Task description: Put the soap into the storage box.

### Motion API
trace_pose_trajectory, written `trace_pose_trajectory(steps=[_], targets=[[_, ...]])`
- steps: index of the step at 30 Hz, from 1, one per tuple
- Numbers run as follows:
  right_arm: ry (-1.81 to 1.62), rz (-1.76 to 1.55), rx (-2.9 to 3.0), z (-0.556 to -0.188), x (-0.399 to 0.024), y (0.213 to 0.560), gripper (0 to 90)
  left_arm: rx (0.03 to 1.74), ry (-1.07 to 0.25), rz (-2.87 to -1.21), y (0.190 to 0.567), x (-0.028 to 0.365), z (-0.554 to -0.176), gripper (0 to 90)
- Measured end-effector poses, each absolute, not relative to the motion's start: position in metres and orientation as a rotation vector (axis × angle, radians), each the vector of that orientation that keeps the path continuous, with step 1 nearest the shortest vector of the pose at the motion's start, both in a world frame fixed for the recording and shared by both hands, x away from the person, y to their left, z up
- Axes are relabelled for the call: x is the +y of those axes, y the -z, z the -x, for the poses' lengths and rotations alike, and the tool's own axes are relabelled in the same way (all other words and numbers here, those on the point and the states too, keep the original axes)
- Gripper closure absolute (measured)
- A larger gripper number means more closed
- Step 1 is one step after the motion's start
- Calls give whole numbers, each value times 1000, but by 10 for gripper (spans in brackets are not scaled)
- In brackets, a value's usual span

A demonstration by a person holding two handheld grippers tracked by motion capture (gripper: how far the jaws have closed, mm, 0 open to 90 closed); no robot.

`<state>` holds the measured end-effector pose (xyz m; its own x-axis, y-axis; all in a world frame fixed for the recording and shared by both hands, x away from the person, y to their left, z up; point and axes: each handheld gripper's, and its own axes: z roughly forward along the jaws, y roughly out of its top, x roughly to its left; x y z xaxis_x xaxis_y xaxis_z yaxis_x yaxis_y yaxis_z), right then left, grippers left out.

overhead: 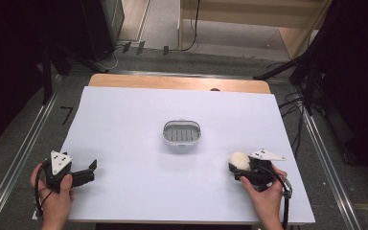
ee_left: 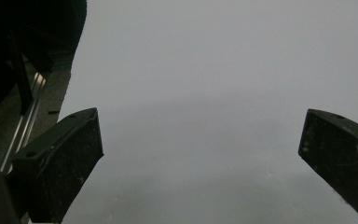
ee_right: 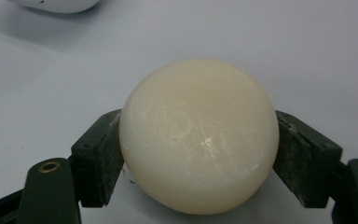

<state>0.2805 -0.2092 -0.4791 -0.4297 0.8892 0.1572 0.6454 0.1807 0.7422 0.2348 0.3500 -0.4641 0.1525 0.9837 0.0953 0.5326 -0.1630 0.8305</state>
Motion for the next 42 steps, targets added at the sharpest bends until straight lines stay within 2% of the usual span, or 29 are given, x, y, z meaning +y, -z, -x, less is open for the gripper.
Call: trace_pose_trajectory(steps=[20, 42], targets=[[-1189, -1369, 2214, -288, -172, 446, 245, 1450, -891, -1775, 464, 351, -234, 2], [-1230, -1347, 2237, -310, -135, 431, 246, 1443, -890, -1784, 464, 350, -234, 3]])
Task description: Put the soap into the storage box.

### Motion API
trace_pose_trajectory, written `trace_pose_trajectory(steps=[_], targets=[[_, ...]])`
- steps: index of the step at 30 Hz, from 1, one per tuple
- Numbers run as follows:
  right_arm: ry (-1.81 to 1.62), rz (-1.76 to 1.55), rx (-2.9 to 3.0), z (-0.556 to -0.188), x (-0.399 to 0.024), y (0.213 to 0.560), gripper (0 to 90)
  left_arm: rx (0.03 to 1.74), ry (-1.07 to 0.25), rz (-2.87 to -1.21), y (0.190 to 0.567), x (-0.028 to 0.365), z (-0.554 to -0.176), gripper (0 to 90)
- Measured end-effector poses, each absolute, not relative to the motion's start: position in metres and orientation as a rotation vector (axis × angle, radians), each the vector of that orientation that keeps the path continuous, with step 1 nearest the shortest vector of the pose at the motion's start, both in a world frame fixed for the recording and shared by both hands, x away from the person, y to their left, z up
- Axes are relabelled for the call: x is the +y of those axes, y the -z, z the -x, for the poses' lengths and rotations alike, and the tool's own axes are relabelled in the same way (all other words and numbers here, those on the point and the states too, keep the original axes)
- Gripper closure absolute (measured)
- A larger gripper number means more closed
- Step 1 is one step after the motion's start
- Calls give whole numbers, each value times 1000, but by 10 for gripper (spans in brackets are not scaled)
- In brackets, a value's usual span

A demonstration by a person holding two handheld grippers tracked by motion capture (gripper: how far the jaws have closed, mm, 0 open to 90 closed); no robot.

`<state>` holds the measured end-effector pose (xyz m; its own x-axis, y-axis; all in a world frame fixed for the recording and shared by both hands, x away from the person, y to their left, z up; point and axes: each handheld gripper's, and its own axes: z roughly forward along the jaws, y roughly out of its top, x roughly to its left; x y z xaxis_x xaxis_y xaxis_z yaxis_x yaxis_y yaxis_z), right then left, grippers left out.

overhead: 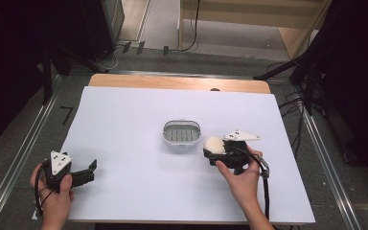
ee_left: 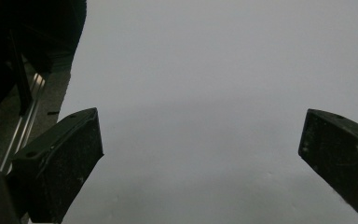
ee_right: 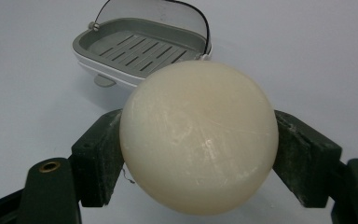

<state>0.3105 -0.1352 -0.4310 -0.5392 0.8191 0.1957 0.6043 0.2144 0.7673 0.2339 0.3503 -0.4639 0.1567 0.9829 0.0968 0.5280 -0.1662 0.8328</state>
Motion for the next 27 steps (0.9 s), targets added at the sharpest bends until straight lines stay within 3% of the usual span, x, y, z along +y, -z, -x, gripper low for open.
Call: trace_pose_trajectory(steps=[27], targets=[[-1272, -1315, 2249, -331, -99, 419, 248, 1431, -888, -1781, 464, 350, -233, 3]])
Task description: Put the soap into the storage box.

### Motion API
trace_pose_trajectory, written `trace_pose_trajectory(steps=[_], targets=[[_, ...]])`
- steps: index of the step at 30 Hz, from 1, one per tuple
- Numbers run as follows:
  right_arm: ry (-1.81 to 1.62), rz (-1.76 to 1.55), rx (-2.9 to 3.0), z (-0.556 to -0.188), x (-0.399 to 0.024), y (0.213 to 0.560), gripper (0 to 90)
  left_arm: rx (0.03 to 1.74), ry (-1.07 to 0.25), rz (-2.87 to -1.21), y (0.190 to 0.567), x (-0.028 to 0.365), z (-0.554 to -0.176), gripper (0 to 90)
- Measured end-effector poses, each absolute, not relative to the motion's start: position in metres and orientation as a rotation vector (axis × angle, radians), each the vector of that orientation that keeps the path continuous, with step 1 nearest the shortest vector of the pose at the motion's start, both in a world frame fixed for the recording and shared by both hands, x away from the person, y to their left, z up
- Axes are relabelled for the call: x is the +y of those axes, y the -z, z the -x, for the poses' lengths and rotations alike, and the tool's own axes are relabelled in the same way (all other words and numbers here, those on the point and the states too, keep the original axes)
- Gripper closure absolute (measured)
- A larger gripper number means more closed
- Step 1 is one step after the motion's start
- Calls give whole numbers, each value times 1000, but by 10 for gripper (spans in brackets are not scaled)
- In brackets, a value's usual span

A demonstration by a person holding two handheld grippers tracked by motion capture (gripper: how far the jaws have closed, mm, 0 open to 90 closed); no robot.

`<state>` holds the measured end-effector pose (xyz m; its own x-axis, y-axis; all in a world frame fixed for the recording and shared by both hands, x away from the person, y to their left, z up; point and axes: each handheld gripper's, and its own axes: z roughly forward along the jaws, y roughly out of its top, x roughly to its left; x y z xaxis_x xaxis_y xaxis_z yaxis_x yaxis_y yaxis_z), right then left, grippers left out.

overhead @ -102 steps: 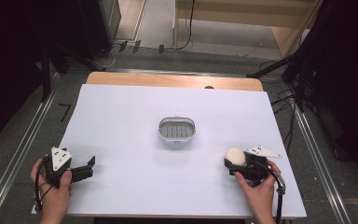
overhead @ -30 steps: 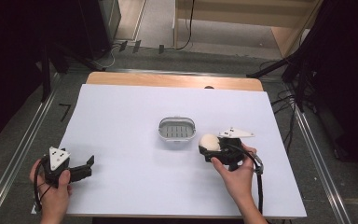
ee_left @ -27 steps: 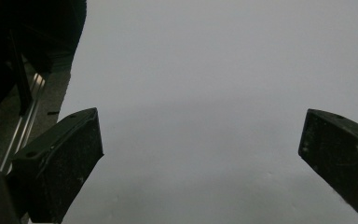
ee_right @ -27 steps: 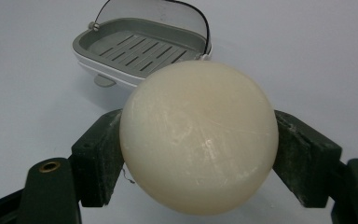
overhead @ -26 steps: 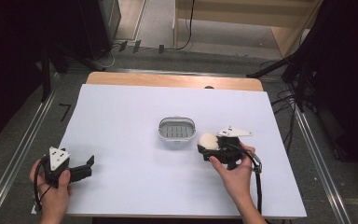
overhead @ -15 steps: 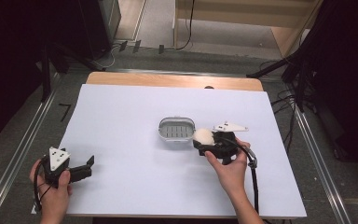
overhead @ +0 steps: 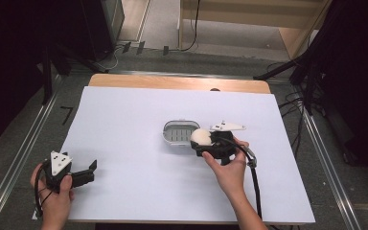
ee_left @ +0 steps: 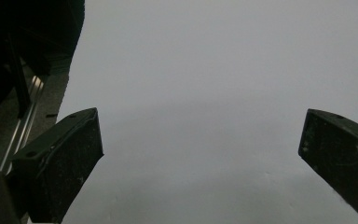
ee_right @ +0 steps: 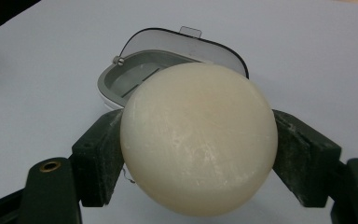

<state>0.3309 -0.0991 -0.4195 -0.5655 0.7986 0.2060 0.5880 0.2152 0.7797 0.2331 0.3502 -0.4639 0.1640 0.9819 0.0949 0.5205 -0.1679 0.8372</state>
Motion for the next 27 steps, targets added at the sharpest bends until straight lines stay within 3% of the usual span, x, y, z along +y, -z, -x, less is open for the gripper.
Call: trace_pose_trajectory(steps=[27], targets=[[-1263, -1280, 2280, -350, -71, 410, 250, 1428, -888, -1779, 464, 350, -233, 3]])
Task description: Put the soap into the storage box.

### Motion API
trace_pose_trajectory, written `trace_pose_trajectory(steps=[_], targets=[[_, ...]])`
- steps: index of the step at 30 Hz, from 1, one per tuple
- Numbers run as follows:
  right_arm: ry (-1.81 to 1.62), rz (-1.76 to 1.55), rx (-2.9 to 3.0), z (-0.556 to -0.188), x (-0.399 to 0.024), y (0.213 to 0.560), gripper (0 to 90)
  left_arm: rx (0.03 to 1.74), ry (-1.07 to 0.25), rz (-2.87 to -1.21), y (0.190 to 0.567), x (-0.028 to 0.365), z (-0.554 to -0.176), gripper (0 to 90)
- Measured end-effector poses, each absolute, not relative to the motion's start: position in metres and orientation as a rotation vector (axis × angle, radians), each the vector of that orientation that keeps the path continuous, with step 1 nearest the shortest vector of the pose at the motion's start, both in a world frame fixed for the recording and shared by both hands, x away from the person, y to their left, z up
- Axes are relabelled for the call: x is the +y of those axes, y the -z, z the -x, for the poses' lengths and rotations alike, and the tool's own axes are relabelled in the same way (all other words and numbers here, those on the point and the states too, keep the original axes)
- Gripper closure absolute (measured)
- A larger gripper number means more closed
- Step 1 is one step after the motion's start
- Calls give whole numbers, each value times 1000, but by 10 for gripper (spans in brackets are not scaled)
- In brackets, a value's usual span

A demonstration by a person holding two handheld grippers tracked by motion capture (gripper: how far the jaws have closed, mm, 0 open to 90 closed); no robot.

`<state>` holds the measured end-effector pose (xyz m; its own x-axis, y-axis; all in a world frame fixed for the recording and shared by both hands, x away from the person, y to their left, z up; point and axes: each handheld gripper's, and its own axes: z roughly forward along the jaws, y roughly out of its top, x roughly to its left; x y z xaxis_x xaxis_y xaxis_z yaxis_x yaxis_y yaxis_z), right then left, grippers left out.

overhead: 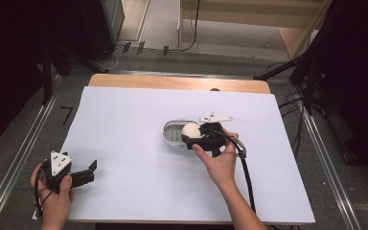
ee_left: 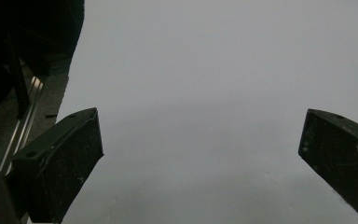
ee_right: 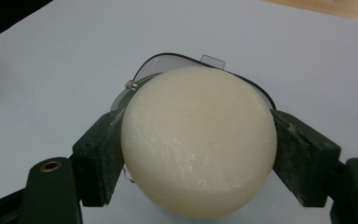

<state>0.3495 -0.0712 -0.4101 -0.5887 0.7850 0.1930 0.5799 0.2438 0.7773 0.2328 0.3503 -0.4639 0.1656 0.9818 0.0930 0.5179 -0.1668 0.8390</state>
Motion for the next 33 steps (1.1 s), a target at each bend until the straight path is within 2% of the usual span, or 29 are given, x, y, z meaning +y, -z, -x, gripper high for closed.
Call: trace_pose_trajectory(steps=[33], targets=[[-1191, -1419, 2277, -377, -42, 431, 250, 1422, -886, -1784, 464, 350, -233, 2]])
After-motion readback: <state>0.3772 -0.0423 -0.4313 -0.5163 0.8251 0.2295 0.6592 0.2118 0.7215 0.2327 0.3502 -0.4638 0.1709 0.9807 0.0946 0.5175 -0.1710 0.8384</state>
